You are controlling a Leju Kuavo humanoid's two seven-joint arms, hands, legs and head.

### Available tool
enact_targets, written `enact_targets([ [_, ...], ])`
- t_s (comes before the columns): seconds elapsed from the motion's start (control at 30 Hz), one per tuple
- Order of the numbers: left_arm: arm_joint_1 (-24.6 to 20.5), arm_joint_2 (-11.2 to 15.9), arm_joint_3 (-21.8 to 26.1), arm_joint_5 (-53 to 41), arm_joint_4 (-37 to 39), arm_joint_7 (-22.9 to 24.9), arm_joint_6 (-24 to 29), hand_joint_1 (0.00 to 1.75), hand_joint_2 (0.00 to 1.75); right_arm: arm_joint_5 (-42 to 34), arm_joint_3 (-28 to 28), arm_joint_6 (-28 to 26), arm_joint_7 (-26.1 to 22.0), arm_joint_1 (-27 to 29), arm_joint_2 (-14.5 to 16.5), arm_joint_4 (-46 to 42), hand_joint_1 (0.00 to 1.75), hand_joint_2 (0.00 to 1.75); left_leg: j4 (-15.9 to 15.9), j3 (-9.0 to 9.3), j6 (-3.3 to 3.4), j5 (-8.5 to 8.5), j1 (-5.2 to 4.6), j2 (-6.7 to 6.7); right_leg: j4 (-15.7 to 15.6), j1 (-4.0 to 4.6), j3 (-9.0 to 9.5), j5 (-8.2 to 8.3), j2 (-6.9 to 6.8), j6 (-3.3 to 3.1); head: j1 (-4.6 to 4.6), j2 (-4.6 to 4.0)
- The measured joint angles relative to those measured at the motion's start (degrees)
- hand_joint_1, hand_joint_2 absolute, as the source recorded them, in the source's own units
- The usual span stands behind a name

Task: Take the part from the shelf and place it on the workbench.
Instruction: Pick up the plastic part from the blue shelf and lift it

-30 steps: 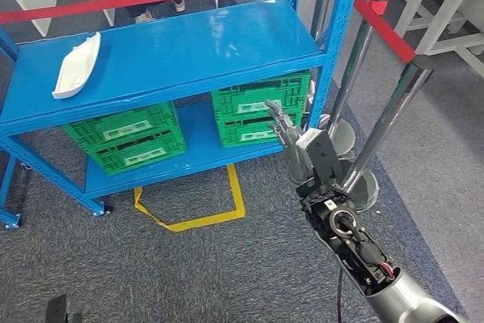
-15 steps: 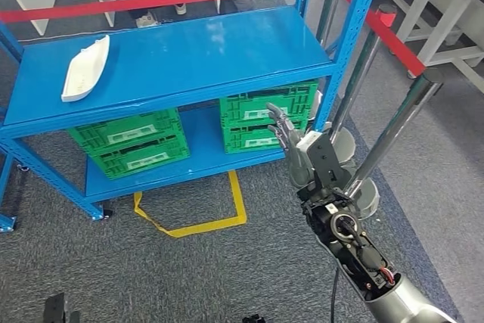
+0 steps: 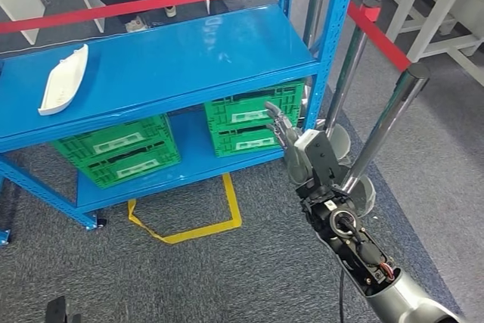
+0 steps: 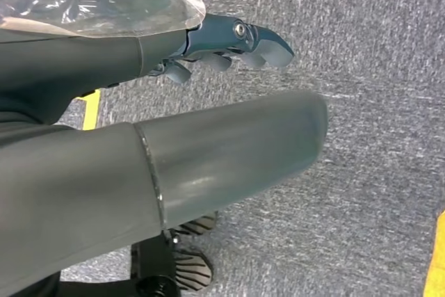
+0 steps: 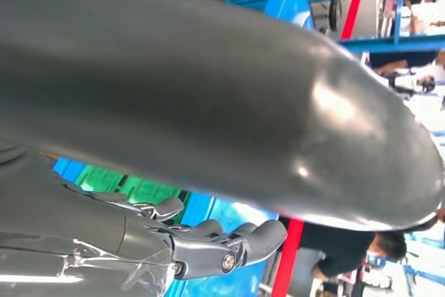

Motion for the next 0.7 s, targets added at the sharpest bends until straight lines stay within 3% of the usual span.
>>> enact_targets([
  [0.07, -0.01, 0.05, 0.01, 0.09, 0.00, -0.08, 0.00, 0.00, 0.00, 0.00, 0.00, 0.07, 0.01, -0.10, 0.00, 0.00, 0.00, 0.00, -7.76, 3.11, 0.60, 4.51, -0.07, -0.07, -0.02, 0.07, 0.43, -0.32, 0.18, 0.14, -0.02, 0.00],
  [0.13, -0.12, 0.13, 0.02, 0.19, 0.00, -0.19, 0.00, 0.00, 0.00, -0.03, 0.01, 0.11, 0.00, -0.32, 0.00, 0.01, 0.00, 0.00, -14.30, 6.09, 1.14, 6.78, -0.34, -0.17, -0.01, 0.24, 0.63, -0.68, 0.36, 0.54, -0.07, 0.00],
  [0.2, -0.18, 0.16, 0.02, 0.31, 0.00, -0.26, 0.00, 0.00, 0.00, -0.06, 0.02, 0.12, 0.01, -0.47, 0.00, 0.02, 0.00, 0.00, -15.77, 6.84, 1.49, 6.59, -0.65, -0.23, -0.21, 0.28, 0.74, -0.88, 0.47, 1.10, -0.09, 0.00],
  [0.3, -0.20, 0.13, 0.02, 0.40, 0.00, -0.33, 0.00, 0.00, 0.00, -0.07, 0.00, 0.12, -0.01, -0.70, 0.00, 0.02, 0.00, 0.00, -16.60, 7.71, 2.24, 6.59, -0.25, -0.17, 1.03, 0.30, 0.39, -2.06, 0.19, 1.94, 0.13, 0.00],
  [0.33, -0.21, 0.10, 0.02, 0.42, 0.00, -0.34, 0.00, 0.00, 0.00, -0.07, 0.02, 0.12, -0.03, -0.81, 0.01, 0.02, 0.00, 0.00, -16.88, 8.11, 2.53, 6.55, -0.07, -0.13, 3.51, 0.33, -0.70, -3.39, 0.04, 2.15, 0.27, 0.00],
  [0.4, -0.19, 0.07, 0.02, 0.45, 0.00, -0.36, 0.00, 0.00, 0.00, -0.08, 0.07, 0.11, -0.03, -0.85, 0.01, 0.08, 0.00, 0.00, -16.96, 8.58, 2.98, 6.22, -0.07, -0.08, 11.52, 0.28, -4.60, -6.74, -0.12, 2.40, 0.52, 0.00],
  [0.43, -0.14, 0.05, 0.02, 0.46, 0.00, -0.36, 0.00, 0.00, 0.00, -0.08, 0.09, 0.11, -0.02, -0.78, 0.01, 0.16, 0.00, 0.00, -16.94, 8.77, 3.06, 6.04, -0.09, -0.09, 15.04, 0.25, -6.56, -7.67, -0.13, 2.52, 0.58, 0.00],
  [0.47, -0.06, 0.04, 0.02, 0.49, 0.00, -0.36, 0.00, 0.00, 0.00, -0.09, 0.08, 0.10, -0.01, -0.72, 0.00, 0.26, 0.00, 0.00, -16.93, 9.01, 3.07, 5.83, -0.09, -0.10, 16.79, 0.21, -7.78, -7.56, -0.14, 2.61, 0.64, 0.00],
  [0.5, 0.01, 0.03, 0.02, 0.52, 0.00, -0.36, 0.00, 0.00, 0.00, -0.09, 0.07, 0.10, 0.00, -0.71, 0.00, 0.34, 0.00, 0.00, -16.91, 9.33, 3.00, 5.57, -0.07, -0.13, 16.15, 0.14, -7.89, -6.24, -0.17, 2.66, 0.70, 0.00],
  [0.53, 0.06, 0.00, 0.02, 0.54, 0.00, -0.36, 0.00, 0.00, 0.00, -0.09, 0.07, 0.10, 0.01, -0.73, 0.00, 0.40, 0.00, 0.00, -16.88, 9.74, 2.85, 5.26, -0.05, -0.17, 13.24, 0.03, -6.85, -3.98, -0.22, 2.67, 0.77, 0.00],
  [0.6, 0.06, -0.05, 0.02, 0.55, 0.00, -0.37, 0.00, 0.00, 0.00, -0.09, 0.08, 0.10, 0.00, -0.85, 0.01, 0.45, 0.00, 0.00, -16.70, 10.45, 2.37, 4.57, -0.14, -0.27, 5.11, -0.06, -3.45, 0.24, -0.43, 2.59, 0.85, 0.00],
  [0.63, 0.02, -0.04, 0.02, 0.54, 0.00, -0.37, 0.00, 0.00, 0.00, -0.09, 0.11, 0.10, -0.01, -0.96, 0.01, 0.48, 0.00, 0.00, -16.56, 10.56, 2.10, 4.32, -0.24, -0.31, 2.24, -0.06, -2.02, 1.08, -0.48, 2.39, 0.83, 0.00],
  [0.7, -0.05, -0.01, 0.02, 0.48, 0.00, -0.39, 0.00, 0.00, 0.00, -0.09, 0.19, 0.11, 0.00, -1.15, 0.02, 0.52, 0.00, 0.00, -16.44, 10.47, 1.54, 4.17, -0.44, -0.32, 0.36, 0.16, -0.90, 0.80, -0.39, 1.88, 0.63, 0.00],
])
